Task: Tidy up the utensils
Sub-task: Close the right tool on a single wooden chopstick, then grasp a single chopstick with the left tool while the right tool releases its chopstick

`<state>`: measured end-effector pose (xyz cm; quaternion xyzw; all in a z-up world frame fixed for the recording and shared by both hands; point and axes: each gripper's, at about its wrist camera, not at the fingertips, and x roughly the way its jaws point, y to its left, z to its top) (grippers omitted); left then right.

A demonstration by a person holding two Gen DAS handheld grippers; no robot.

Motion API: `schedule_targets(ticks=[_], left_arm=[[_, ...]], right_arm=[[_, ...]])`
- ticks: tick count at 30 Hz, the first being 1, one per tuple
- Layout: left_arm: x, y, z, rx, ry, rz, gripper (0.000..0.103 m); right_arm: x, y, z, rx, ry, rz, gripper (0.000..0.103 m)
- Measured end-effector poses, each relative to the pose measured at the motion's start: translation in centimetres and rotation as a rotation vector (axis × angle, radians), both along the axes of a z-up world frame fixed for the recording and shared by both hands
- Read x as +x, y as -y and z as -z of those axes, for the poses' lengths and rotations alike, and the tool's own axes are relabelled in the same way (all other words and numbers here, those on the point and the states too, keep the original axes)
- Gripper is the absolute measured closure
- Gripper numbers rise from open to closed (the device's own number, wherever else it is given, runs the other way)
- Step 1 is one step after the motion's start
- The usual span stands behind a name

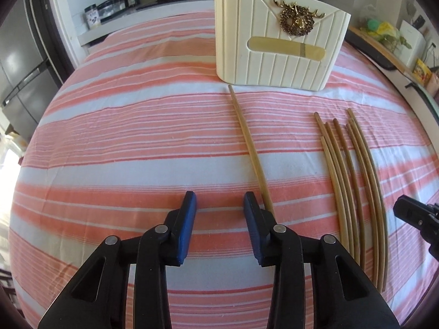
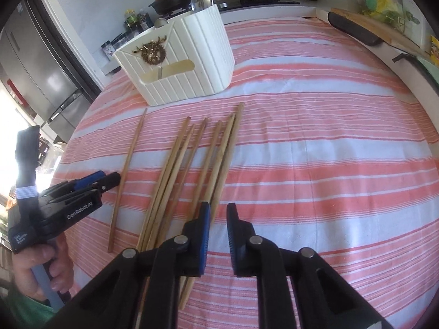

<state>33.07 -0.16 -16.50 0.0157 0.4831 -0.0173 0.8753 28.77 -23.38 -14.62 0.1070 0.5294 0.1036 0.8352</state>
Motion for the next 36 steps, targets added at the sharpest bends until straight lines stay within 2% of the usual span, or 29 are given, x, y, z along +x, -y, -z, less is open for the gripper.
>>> schedule_targets(ticks=[4, 6, 9, 10, 12, 13, 14, 18, 23, 25, 29, 30, 31, 32, 34, 36], left_arm=[[-0.2, 0.3, 0.0, 0.020, 0.019, 0.003, 0.065], [-0.3, 0.4, 0.0, 0.022, 0.025, 0.005, 0.065], [0.0, 0.6, 0.0, 0.033, 0.032, 0.006, 0.065], [0.1, 0.7, 0.0, 0.032, 0.032, 0.007, 0.069], [0.4, 0.8, 0.0, 0.018, 0.031, 0.015, 0.082], [0.4, 1.0, -0.1, 0.015, 0.030, 0.025, 0.095], [0.4, 1.3, -0.1, 0.021, 0.027, 0.034, 0.100], [-0.6, 0.7, -0.2, 0.015, 0.020, 0.040, 0.102], [-4.3, -2.6, -0.4, -0.003, 0.002, 0.023, 0.102], [-5.9, -4.2, -0.4, -0.042, -0.015, 0.012, 0.102], [-8.4, -6.1, -0.6, -0.091, -0.039, 0.017, 0.100], [-8.6, -6.4, -0.7, -0.112, -0.045, 0.030, 0.097], [-8.7, -6.7, -0.7, -0.132, -0.052, 0.042, 0.084], [-8.6, -6.9, -0.9, -0.151, -0.057, 0.047, 0.067], [-8.2, -7.1, -1.5, -0.181, -0.047, 0.042, 0.056], [-7.2, -6.8, -2.1, -0.206, -0.042, 0.048, 0.056]], right_arm=[[0.4, -1.2, 1.1, -0.051, -0.039, -0.034, 0.088], [0.5, -1.3, 1.3, -0.035, -0.035, -0.030, 0.089], [1.0, -1.4, 1.3, -0.083, -0.035, -0.017, 0.092], [1.3, -1.4, 1.4, -0.089, -0.032, -0.014, 0.092], [1.9, -1.4, 1.6, -0.121, -0.030, -0.014, 0.096], [2.2, -1.5, 1.6, -0.132, -0.021, -0.021, 0.096], [2.3, -1.6, 1.6, -0.143, -0.016, -0.028, 0.096], [1.5, -1.7, 1.3, -0.179, -0.018, -0.027, 0.095], [-2.7, 0.0, 0.8, -0.282, -0.002, -0.038, 0.096], [-4.4, 1.2, 0.6, -0.314, -0.005, -0.035, 0.096], [-6.4, 2.8, 0.3, -0.323, -0.020, -0.016, 0.093], [-6.5, 3.1, 0.2, -0.297, -0.028, -0.010, 0.082], [-6.4, 3.4, 0.2, -0.263, -0.037, -0.010, 0.073], [-6.4, 3.6, 0.1, -0.230, -0.040, -0.009, 0.058], [-6.2, 3.7, -0.2, -0.211, -0.033, -0.010, 0.057], [-5.8, 3.4, -0.2, -0.228, -0.026, -0.030, 0.057]])
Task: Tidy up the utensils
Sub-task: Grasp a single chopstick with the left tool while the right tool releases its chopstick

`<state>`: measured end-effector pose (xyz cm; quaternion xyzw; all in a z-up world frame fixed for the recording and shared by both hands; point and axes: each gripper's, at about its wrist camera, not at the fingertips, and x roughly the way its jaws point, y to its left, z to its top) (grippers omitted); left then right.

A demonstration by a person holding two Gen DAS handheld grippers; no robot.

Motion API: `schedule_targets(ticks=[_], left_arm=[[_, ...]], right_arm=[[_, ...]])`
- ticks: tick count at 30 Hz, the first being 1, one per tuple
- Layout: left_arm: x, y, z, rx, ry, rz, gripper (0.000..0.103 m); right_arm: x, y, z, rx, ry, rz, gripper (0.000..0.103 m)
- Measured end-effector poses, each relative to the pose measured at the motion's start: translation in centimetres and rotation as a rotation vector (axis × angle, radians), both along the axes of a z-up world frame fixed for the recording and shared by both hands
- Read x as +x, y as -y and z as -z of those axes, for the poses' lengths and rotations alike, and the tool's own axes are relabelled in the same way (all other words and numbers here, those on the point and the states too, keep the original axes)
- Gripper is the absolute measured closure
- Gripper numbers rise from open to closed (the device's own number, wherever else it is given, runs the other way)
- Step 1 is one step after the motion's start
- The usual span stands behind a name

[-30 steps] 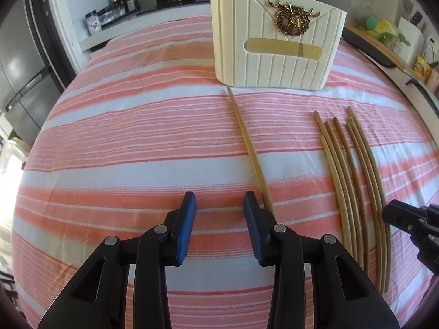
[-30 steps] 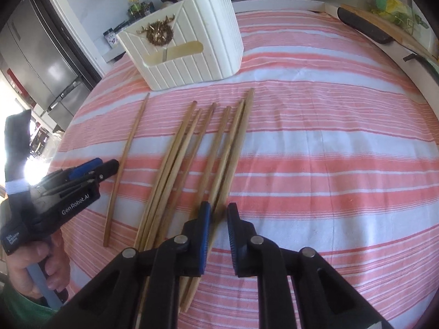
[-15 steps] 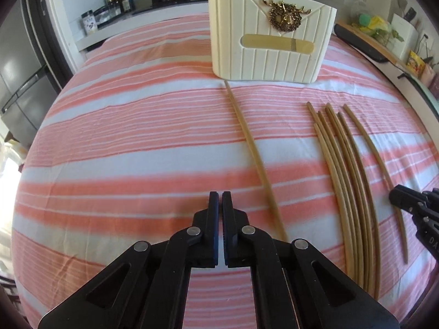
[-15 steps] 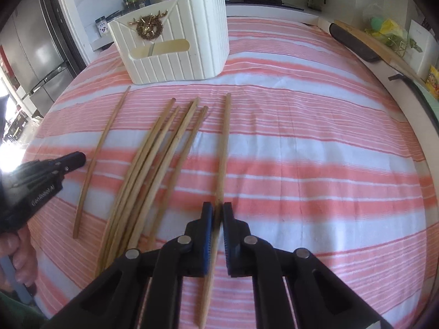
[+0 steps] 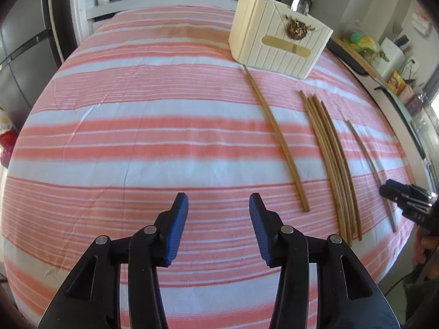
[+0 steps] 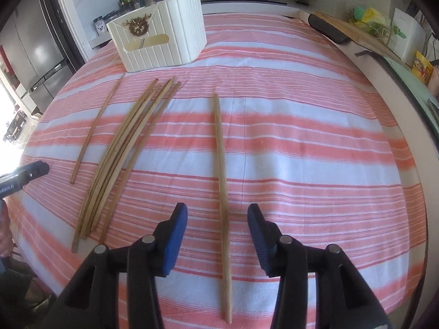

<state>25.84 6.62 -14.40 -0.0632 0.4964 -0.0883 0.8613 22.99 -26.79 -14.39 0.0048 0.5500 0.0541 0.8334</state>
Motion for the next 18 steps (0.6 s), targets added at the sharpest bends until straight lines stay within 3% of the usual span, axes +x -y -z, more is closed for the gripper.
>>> schedule_targets(ticks=[5, 9, 10, 11, 12, 13, 15, 18], left_arm=[[4.9, 3.1, -1.2, -0.035, 0.017, 0.019, 0.052], [8.3, 6.9, -0.1, 0.069, 0.006, 0.035, 0.053], [8.8, 7.8, 0.5, 0.108, -0.004, 0.042, 0.056], [9.1, 8.4, 1.3, 0.139, -0.017, 0.045, 0.076], [9.0, 8.8, 1.6, 0.171, 0.001, 0.042, 0.078], [8.6, 9.1, 1.5, 0.198, 0.030, 0.039, 0.097], [8.2, 9.0, 1.6, 0.192, 0.030, 0.037, 0.098], [6.7, 7.8, 1.5, 0.160, 0.019, 0.021, 0.099]], right_arm=[[1.4, -0.3, 0.6, -0.021, -0.001, -0.007, 0.057], [2.1, -0.4, 1.0, -0.026, 0.009, 0.000, 0.057], [2.2, -0.5, 1.0, -0.024, 0.010, 0.001, 0.057], [2.3, -0.6, 1.0, -0.026, 0.014, 0.002, 0.057], [2.3, -0.7, 1.1, -0.032, 0.020, 0.001, 0.057], [2.3, -0.8, 1.1, -0.043, 0.026, 0.000, 0.063], [2.2, -0.8, 1.2, -0.067, 0.040, -0.001, 0.078], [2.0, -0.5, 1.1, -0.058, 0.040, -0.004, 0.080]])
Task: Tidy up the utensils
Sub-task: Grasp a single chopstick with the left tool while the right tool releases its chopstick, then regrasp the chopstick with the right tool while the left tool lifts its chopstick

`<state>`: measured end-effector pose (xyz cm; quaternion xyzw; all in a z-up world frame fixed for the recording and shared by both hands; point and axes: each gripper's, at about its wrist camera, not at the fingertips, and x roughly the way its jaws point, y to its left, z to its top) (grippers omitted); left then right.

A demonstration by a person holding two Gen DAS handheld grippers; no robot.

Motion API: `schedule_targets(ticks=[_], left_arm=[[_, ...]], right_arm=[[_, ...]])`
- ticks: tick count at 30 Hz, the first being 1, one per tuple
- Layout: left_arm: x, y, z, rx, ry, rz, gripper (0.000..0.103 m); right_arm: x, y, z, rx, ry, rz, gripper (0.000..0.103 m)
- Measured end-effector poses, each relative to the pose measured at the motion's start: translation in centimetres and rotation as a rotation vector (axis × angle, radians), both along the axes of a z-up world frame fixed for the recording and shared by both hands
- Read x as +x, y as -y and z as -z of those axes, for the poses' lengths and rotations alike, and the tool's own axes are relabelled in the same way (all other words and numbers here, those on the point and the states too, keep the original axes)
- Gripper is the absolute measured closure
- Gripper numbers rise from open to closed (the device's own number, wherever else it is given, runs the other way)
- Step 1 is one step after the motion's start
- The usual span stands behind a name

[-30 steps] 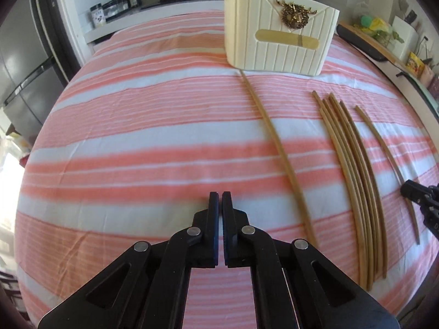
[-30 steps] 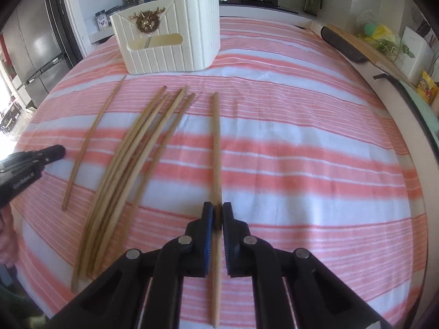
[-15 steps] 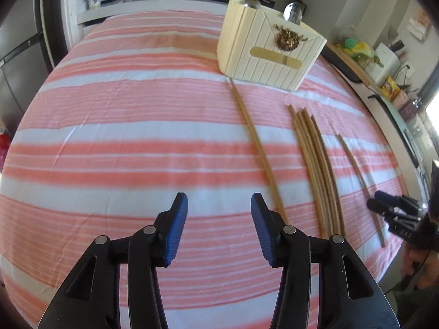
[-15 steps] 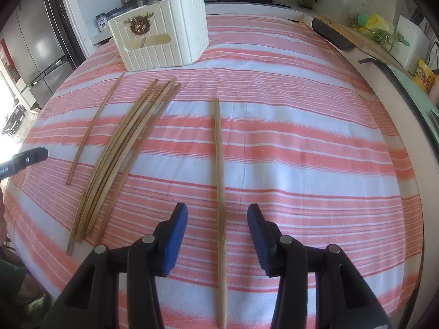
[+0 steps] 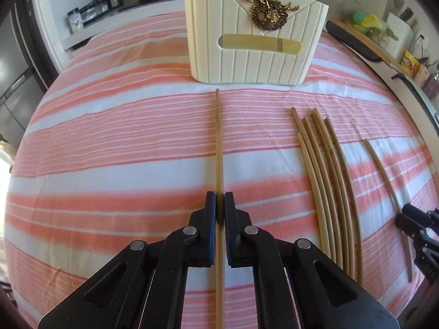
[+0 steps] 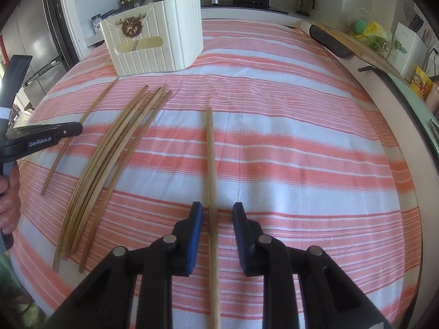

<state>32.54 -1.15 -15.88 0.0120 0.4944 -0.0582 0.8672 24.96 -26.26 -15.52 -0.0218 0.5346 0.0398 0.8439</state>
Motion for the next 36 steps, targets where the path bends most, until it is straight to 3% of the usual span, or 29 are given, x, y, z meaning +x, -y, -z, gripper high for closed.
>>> schedule_targets(ticks=[6, 8, 10, 12, 15, 18, 19, 21, 22, 23, 24, 28, 33, 36], left_arm=[[-5.2, -3.9, -0.2, -0.056, -0.045, -0.017, 0.098], [-5.0, -4.7, -0.8, -0.096, -0.070, -0.007, 0.085], [-4.3, -5.4, -1.7, -0.127, -0.062, 0.008, 0.054], [-3.1, -5.5, -2.2, -0.089, -0.047, 0.016, 0.047], [-0.7, -4.7, -1.3, -0.016, -0.078, 0.057, 0.048], [1.3, -3.4, 0.2, 0.063, -0.119, 0.088, 0.056], [1.8, -3.0, 0.2, 0.085, -0.104, 0.096, 0.063], [2.7, -2.5, 0.1, 0.069, -0.117, 0.118, 0.098], [3.2, -2.2, 0.1, 0.068, -0.121, 0.117, 0.099], [3.4, -2.0, 0.1, 0.078, -0.111, 0.113, 0.099], [3.6, -1.9, 0.0, 0.082, -0.099, 0.109, 0.099], [2.4, -3.4, -3.6, -0.008, 0.008, 0.077, 0.099], [-0.7, -6.0, -11.1, -0.124, 0.204, 0.040, 0.099], [-2.8, -7.1, -14.9, -0.182, 0.300, 0.044, 0.099]], right_arm=[[-0.9, 0.4, -0.5, 0.011, -0.056, -0.050, 0.078], [-0.8, 0.3, -0.5, 0.018, -0.081, -0.073, 0.071], [-0.3, 0.2, -0.5, 0.031, -0.106, -0.086, 0.069], [0.7, 0.3, -0.4, 0.053, -0.145, -0.086, 0.069], [2.5, 0.2, -0.2, 0.070, -0.184, -0.088, 0.068], [5.1, -0.3, 0.1, 0.052, -0.191, -0.086, 0.068], [6.2, -0.5, 0.3, 0.049, -0.189, -0.083, 0.068], [8.1, -1.2, 0.7, 0.050, -0.184, -0.080, 0.069], [9.1, -1.6, 0.8, 0.033, -0.174, -0.090, 0.074], [9.9, -2.1, 0.9, -0.005, -0.157, -0.102, 0.092], [10.5, -2.3, 1.0, -0.029, -0.143, -0.100, 0.096], [11.2, -1.1, -0.8, 0.110, -0.099, -0.033, 0.096], [8.2, -0.5, -8.9, 0.232, 0.094, -0.057, 0.096], [6.0, -0.8, -13.8, 0.244, 0.201, -0.090, 0.096]])
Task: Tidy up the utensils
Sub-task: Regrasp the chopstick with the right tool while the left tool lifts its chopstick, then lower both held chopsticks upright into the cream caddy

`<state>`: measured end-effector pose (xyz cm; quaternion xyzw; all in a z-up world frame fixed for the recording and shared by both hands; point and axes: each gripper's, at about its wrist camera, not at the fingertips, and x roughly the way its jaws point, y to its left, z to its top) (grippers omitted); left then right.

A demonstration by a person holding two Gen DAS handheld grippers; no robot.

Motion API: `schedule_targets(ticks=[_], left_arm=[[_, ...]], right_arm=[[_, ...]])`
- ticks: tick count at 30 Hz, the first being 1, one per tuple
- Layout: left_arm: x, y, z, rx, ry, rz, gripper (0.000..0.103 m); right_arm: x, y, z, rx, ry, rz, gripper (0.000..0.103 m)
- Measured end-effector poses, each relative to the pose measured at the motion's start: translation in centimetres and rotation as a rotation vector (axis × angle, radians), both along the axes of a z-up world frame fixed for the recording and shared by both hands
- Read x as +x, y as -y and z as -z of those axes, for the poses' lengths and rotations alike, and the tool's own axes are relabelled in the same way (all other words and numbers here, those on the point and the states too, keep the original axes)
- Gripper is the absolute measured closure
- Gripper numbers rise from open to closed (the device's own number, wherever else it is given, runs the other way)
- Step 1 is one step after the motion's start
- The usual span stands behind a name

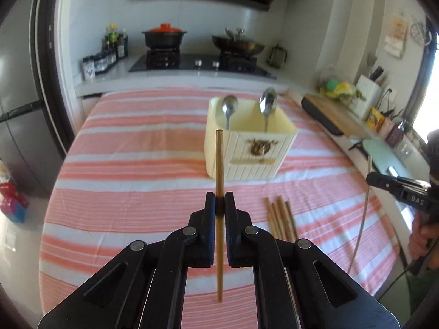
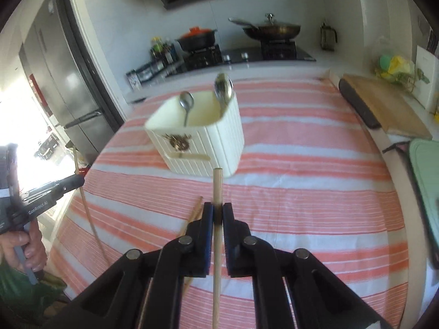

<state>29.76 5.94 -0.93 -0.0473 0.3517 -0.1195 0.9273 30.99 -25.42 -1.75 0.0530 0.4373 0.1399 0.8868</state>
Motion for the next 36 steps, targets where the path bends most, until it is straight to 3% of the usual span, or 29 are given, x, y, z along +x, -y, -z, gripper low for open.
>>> schedule_targets(ticks=[6, 13, 19, 24, 29, 33, 36], left_arm=[[-2.6, -0.5, -4.1, -0.066, 0.126, 0.018, 0.099], [-3.4, -0.4, -6.5, -0.083, 0.162, 0.044, 0.099], [-2.3, -0.9, -8.0, -0.112, 0.154, 0.053, 0.099], [1.0, -1.1, -11.0, -0.149, 0.196, 0.039, 0.099], [7.1, -0.5, -12.8, -0.172, 0.218, 0.002, 0.099], [12.7, 1.4, -11.6, -0.140, 0.165, -0.004, 0.099], [16.6, 3.4, -9.0, -0.092, 0.073, 0.024, 0.099]], right_arm=[[-3.2, -1.4, -5.4, -0.027, 0.177, -0.012, 0.096], [-4.5, -1.6, -8.3, 0.070, 0.431, 0.009, 0.096], [-2.8, -1.7, -9.5, 0.083, 0.494, 0.022, 0.096], [1.6, -2.5, -11.6, 0.062, 0.547, 0.010, 0.096], [8.1, -3.3, -13.3, 0.060, 0.607, 0.051, 0.096], [12.9, -4.3, -12.5, 0.055, 0.639, 0.101, 0.096], [15.7, -5.4, -10.0, 0.052, 0.623, 0.087, 0.096]])
